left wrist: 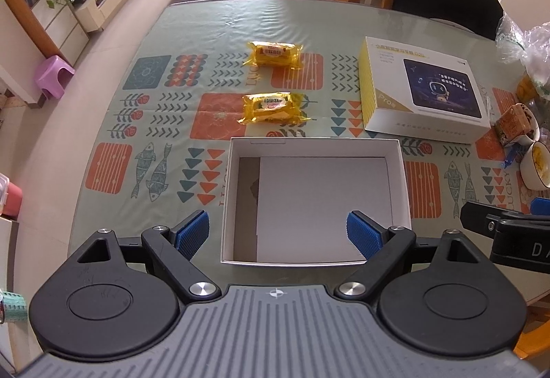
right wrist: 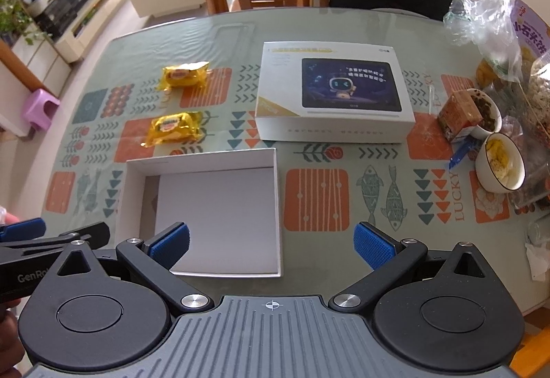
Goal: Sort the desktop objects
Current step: 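Move the left tool toward the two yellow bread packets, then lower the open left gripper around the nearer yellow bread packet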
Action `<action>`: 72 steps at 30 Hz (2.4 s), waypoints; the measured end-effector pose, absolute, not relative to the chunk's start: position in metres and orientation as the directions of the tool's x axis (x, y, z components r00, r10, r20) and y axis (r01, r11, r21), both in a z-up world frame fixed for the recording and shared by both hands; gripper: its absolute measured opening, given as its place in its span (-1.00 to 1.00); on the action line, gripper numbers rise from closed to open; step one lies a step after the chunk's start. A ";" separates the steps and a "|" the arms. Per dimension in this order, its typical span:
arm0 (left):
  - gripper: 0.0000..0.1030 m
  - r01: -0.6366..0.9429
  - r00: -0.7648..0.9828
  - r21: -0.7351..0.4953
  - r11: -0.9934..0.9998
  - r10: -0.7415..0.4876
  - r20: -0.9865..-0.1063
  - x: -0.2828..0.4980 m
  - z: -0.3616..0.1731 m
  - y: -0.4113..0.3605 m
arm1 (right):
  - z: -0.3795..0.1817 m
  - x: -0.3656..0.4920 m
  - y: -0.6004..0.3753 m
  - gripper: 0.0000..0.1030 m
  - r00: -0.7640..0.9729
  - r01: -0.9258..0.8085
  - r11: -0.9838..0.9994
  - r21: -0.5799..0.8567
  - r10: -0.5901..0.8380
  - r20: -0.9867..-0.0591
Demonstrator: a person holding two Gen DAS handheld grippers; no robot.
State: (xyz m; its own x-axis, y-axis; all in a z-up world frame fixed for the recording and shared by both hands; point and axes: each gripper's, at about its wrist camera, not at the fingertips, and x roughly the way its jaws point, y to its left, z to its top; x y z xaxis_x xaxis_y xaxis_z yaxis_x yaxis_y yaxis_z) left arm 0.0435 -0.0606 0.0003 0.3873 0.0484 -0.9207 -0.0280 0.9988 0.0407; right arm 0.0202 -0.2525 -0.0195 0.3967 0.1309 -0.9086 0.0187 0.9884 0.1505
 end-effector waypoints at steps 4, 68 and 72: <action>1.00 -0.034 0.383 0.046 0.998 0.056 -0.922 0.047 0.000 -0.063 | -0.019 0.035 -0.251 1.00 0.397 -0.002 0.988 0.152 0.140 -0.907; 1.00 -0.095 0.244 0.048 0.994 0.070 -0.967 0.216 -0.080 -0.015 | -0.099 0.210 -0.178 1.00 0.224 0.008 0.998 0.061 0.058 -0.973; 1.00 -0.104 0.233 0.047 0.993 0.071 -0.970 0.228 -0.089 -0.012 | -0.098 0.215 -0.176 1.00 0.265 0.014 0.998 0.069 0.063 -0.962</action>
